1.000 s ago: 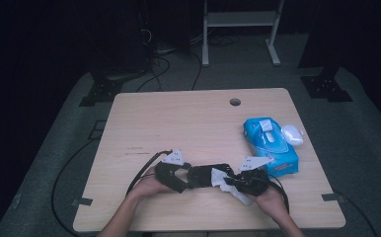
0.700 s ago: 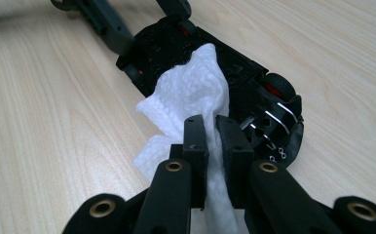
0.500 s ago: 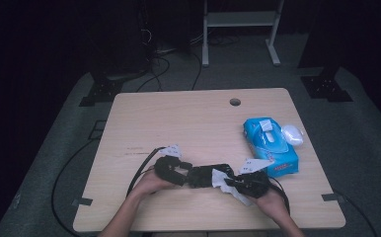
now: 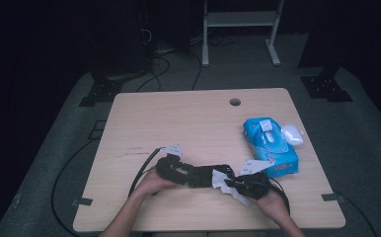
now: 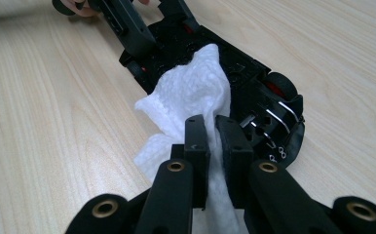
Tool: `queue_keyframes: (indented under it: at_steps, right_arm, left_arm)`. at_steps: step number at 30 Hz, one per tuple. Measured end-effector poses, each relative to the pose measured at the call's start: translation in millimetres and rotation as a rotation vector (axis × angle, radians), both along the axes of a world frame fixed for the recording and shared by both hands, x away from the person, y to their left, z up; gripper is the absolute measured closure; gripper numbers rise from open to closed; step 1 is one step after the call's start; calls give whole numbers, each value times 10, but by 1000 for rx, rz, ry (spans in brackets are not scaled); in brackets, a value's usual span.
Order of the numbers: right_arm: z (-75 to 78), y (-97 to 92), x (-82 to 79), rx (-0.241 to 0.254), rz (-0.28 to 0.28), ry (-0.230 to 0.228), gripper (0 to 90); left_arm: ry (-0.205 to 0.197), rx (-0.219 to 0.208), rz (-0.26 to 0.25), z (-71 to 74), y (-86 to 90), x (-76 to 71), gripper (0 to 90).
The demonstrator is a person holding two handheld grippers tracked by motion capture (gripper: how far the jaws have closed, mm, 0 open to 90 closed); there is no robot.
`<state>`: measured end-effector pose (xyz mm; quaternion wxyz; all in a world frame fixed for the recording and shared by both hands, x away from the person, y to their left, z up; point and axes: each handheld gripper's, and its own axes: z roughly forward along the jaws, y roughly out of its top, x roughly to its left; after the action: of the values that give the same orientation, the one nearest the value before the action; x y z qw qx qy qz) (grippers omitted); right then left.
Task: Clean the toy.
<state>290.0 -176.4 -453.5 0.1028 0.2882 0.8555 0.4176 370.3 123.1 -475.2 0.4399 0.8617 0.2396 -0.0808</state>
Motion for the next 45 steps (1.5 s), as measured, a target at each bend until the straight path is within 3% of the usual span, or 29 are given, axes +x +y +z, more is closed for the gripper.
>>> queue_keyframes:
  at_steps: [4,12,16,24,33,40,43,45]
  right_arm:
    - [-1,2,-4,0,-1,-2,836]
    - [-8,2,-23,4,-5,-7,837]
    - [-10,-7,-37,3,-5,-10,837]
    - [-11,-12,-80,1,-4,-12,836]
    - [-18,-22,-111,13,-9,-4,837]
    - [-32,-31,-139,20,-4,1,839]
    - [-41,-33,-159,22,2,6,839]
    - [-44,-31,-167,20,5,5,839]
  left_arm:
    - [35,-4,-3,-17,17,15,353]
    - [65,-20,2,-45,-12,16,377]
    - [47,-19,0,-39,-21,0,381]
    - [-32,4,-7,14,-52,-68,393]
    - [-54,-8,-11,23,-56,-94,399]
    - [-86,-41,-8,42,-18,-104,459]
    - [-81,-64,-12,47,4,-117,510]
    - [-84,-58,-27,41,1,-122,513]
